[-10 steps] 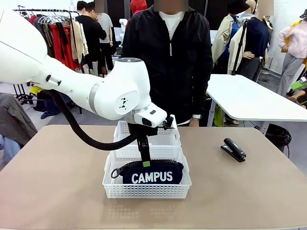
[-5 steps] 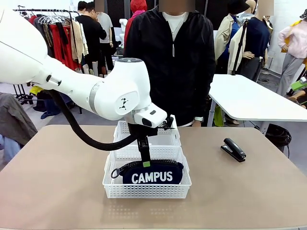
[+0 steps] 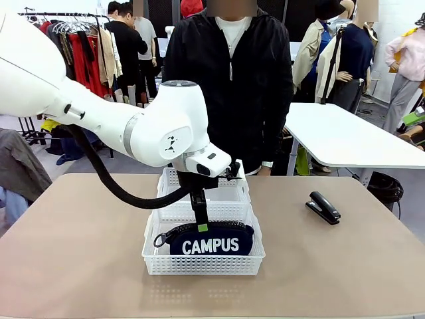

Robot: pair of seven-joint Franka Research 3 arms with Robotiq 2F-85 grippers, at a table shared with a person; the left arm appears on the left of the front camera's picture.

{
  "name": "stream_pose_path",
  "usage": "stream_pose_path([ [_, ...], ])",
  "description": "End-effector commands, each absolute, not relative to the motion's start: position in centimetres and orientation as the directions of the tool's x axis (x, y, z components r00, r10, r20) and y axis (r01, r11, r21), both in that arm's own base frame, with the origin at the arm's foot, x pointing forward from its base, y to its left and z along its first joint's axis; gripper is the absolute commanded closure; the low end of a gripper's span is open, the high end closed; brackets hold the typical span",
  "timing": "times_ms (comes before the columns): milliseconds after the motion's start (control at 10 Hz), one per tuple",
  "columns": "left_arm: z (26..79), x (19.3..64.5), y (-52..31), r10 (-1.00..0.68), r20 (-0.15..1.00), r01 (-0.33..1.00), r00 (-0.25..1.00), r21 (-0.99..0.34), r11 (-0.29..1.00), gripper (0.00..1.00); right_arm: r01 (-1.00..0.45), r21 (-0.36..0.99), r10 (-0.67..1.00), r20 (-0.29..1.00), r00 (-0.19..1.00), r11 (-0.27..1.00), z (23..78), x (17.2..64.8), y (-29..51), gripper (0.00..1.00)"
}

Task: Distribute items into two baskets.
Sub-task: Pick up the Stapler that the person points to.

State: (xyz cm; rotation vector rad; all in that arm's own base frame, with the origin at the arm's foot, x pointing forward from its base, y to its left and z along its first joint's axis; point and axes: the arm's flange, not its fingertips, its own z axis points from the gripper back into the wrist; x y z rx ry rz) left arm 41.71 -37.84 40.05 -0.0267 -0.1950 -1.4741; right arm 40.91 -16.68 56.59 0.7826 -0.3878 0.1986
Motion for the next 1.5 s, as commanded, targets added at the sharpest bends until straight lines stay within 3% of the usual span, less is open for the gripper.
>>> stream_pose_path([
  [0, 40.3, 41.7, -37.7, -0.985, 0.149, 0.989, 0.090, 0.102, 0.106, 0.00, -0.318, 0.643, 0.032, 0.415, 0.909, 0.697, 56.9, 41.0, -16.6, 0.00],
  [900, 40.1, 41.7, -37.8, -0.986, 0.147, 0.990, 0.084, 0.101, 0.099, 0.00, -0.318, 0.643, 0.032, 0.415, 0.909, 0.697, 56.9, 41.0, -16.6, 0.00],
  [1400, 41.4, 49.1, -33.4, -0.919, 0.189, 0.931, 0.346, 0.050, 0.361, 0.00, -0.318, 0.643, 0.032, 0.415, 0.909, 0.697, 56.9, 41.0, -16.6, 0.00],
])
